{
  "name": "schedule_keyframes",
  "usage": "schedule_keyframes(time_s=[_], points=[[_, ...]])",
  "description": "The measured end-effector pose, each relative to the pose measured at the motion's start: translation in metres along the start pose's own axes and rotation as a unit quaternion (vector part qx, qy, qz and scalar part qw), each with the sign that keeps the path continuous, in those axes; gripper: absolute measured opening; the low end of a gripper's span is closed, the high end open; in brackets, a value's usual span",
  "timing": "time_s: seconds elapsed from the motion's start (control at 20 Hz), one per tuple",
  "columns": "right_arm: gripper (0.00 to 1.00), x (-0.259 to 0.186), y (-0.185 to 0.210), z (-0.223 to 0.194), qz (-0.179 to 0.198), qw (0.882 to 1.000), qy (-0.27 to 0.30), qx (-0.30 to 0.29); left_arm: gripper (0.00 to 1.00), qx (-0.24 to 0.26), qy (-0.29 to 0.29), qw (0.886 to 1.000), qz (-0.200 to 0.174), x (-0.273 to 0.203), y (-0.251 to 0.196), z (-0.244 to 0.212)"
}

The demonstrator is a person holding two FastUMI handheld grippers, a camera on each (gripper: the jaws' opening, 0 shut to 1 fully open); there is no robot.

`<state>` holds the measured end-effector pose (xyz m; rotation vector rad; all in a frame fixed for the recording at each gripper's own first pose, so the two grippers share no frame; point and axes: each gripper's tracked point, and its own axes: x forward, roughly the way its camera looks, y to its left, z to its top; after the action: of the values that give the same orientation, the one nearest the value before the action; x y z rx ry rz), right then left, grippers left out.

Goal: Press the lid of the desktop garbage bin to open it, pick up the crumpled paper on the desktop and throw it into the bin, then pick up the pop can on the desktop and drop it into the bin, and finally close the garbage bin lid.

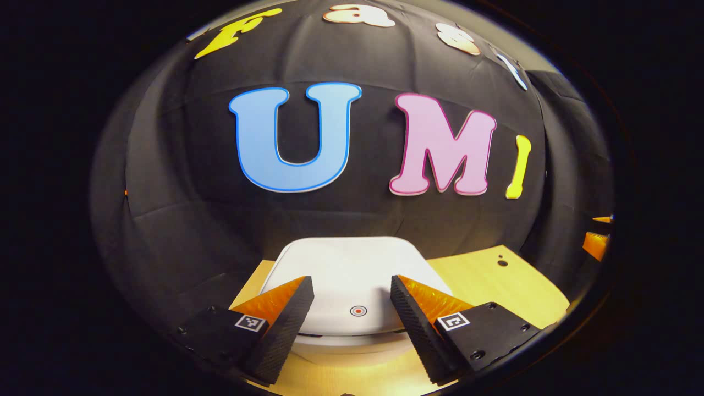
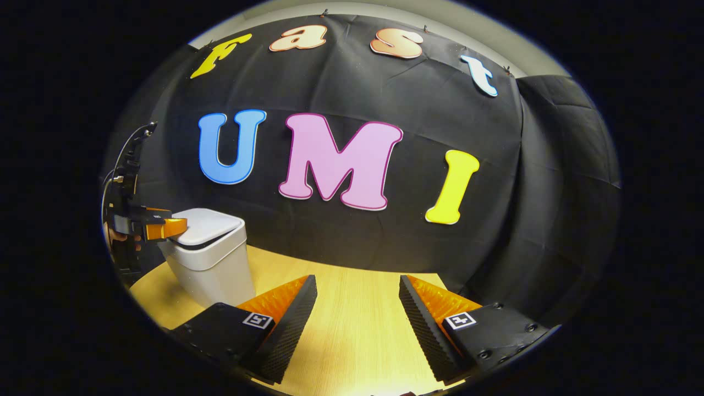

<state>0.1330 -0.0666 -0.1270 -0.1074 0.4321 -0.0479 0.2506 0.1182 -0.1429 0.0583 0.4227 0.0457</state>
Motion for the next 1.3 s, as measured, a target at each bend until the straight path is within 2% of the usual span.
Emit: schedule_keyframes(time_s=[0.15, 0.25, 0.4, 0.6, 0.75, 0.9, 1.05, 1.15, 1.3], points=[[0.97, -0.013, 0.0, -0.005, -0.001, 1.0, 0.003, 0.012, 0.98, 0.023, -0.02, 1.0, 0.005, -0.002, 0.0, 0.002], [0.97, -0.024, -0.002, -0.008, -0.005, 1.0, -0.001, 0.016, 0.99, 0.004, -0.035, 0.999, 0.011, -0.002, 0.0, -0.001], [0.97, -0.039, -0.002, -0.005, -0.009, 0.999, -0.025, 0.023, 1.0, 0.033, -0.046, 0.998, 0.029, -0.002, -0.004, -0.006], [0.97, -0.054, 0.005, -0.011, -0.002, 0.999, -0.026, 0.027, 0.99, 0.013, -0.055, 0.998, 0.026, -0.02, -0.011, -0.004], [0.97, -0.07, 0.003, -0.004, -0.007, 0.998, -0.048, 0.035, 0.95, -0.026, -0.105, 0.993, 0.043, -0.067, -0.017, 0.012], [0.96, -0.097, 0.001, 0.017, -0.016, 0.992, -0.103, 0.066, 0.95, -0.033, -0.171, 0.984, 0.046, -0.131, -0.037, 0.032], [0.96, -0.121, 0.01, 0.022, -0.008, 0.989, -0.131, 0.069, 0.95, -0.049, -0.188, 0.98, 0.049, -0.194, -0.049, 0.026], [0.97, -0.136, 0.023, 0.02, 0.011, 0.988, -0.135, 0.068, 0.97, -0.043, -0.197, 0.978, 0.055, -0.228, -0.057, 0.02], [0.96, -0.153, 0.036, 0.017, 0.033, 0.988, -0.14, 0.053, 0.95, -0.029, -0.213, 0.975, 0.063, -0.269, -0.065, 0.016]])
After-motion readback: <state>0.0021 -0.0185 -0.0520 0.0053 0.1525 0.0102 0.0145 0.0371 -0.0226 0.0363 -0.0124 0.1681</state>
